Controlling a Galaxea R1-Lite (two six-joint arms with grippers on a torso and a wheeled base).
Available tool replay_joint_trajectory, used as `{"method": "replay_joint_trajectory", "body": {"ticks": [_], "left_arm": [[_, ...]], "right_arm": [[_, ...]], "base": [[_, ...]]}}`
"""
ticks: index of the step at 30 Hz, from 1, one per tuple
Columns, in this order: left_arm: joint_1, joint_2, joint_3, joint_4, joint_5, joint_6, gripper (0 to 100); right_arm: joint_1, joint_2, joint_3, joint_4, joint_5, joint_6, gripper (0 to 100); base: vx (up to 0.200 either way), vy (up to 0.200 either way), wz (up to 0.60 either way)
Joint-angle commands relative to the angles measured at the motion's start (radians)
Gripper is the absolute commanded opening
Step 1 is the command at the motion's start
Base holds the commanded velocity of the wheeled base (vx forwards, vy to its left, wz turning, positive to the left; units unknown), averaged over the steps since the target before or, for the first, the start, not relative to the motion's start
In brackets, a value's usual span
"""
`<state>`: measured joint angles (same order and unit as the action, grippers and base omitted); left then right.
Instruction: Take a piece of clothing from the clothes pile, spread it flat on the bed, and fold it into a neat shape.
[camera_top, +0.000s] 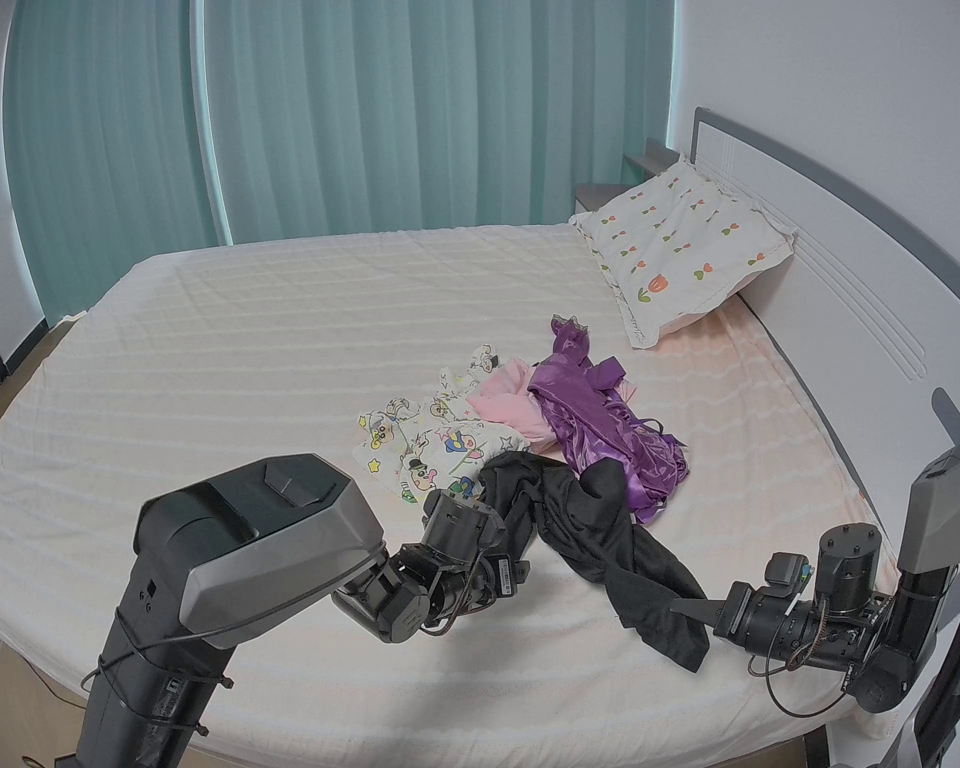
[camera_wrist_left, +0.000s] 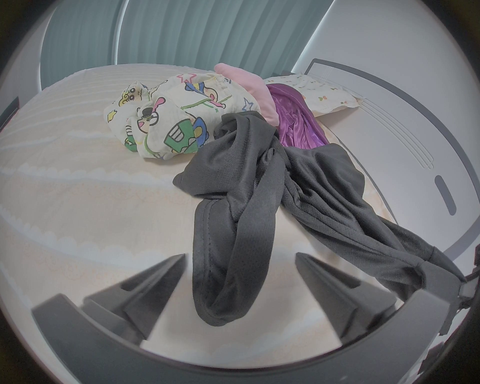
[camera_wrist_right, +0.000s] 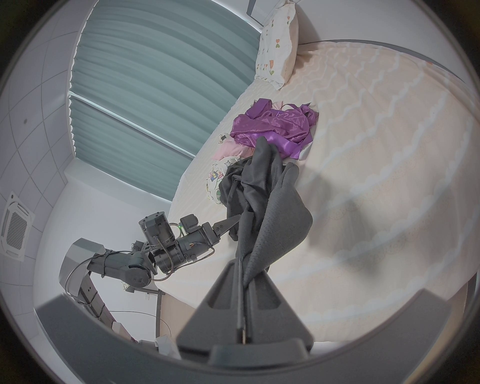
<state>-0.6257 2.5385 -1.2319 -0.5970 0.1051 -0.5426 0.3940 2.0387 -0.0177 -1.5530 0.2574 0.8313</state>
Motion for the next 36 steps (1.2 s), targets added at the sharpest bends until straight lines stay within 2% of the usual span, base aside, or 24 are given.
{"method": "replay_joint_trajectory", "body": {"ticks": [1,5,8,9,10,11,16,22,28,30,33,36], "left_arm": [[0.0,-0.001,-0.009,0.0,0.008,-0.004,0],[0.0,-0.009,0.037,-0.003,0.008,-0.034,0],[0.001,-0.064,0.083,-0.014,0.007,-0.126,0],[0.001,-0.064,0.083,-0.014,0.007,-0.126,0],[0.001,-0.135,0.135,-0.017,-0.002,-0.189,0],[0.003,-0.176,0.167,-0.018,-0.007,-0.209,0],[0.003,-0.373,0.33,-0.073,-0.013,-0.234,0],[-0.005,-0.584,0.477,-0.19,0.001,-0.235,0],[0.001,-0.762,0.528,-0.265,0.076,-0.229,0],[0.004,-0.827,0.539,-0.342,0.143,-0.228,0],[0.006,-0.873,0.552,-0.385,0.208,-0.214,0],[0.006,-0.9,0.565,-0.389,0.232,-0.201,0]], "right_arm": [[0.0,0.001,0.016,-0.013,0.0,0.002,0],[0.0,0.003,0.018,-0.013,0.0,0.002,0],[0.002,-0.002,0.016,-0.015,0.002,0.002,0],[0.002,-0.002,0.016,-0.015,0.002,0.002,0],[0.002,-0.005,0.012,-0.015,0.002,0.003,0],[0.005,-0.006,0.01,-0.015,0.002,0.003,0],[0.04,-0.02,-0.021,-0.018,0.0,-0.001,0],[0.046,-0.189,-0.148,-0.013,-0.006,-0.006,0],[0.005,-0.373,-0.278,-0.01,-0.001,-0.004,0],[-0.015,-0.434,-0.323,-0.01,0.008,-0.001,0],[-0.017,-0.456,-0.318,-0.01,0.008,0.0,0],[-0.012,-0.456,-0.291,-0.01,0.006,0.0,0]], "base": [[0.0,0.0,0.0],[0.0,0.0,0.0],[0.0,0.0,0.0],[0.0,0.0,0.0],[0.0,0.0,0.0],[0.0,0.0,0.0],[0.0,0.0,0.0],[0.0,0.0,0.0],[0.0,0.0,0.0],[0.0,0.0,0.0],[0.0,0.0,0.0],[0.0,0.0,0.0]]}}
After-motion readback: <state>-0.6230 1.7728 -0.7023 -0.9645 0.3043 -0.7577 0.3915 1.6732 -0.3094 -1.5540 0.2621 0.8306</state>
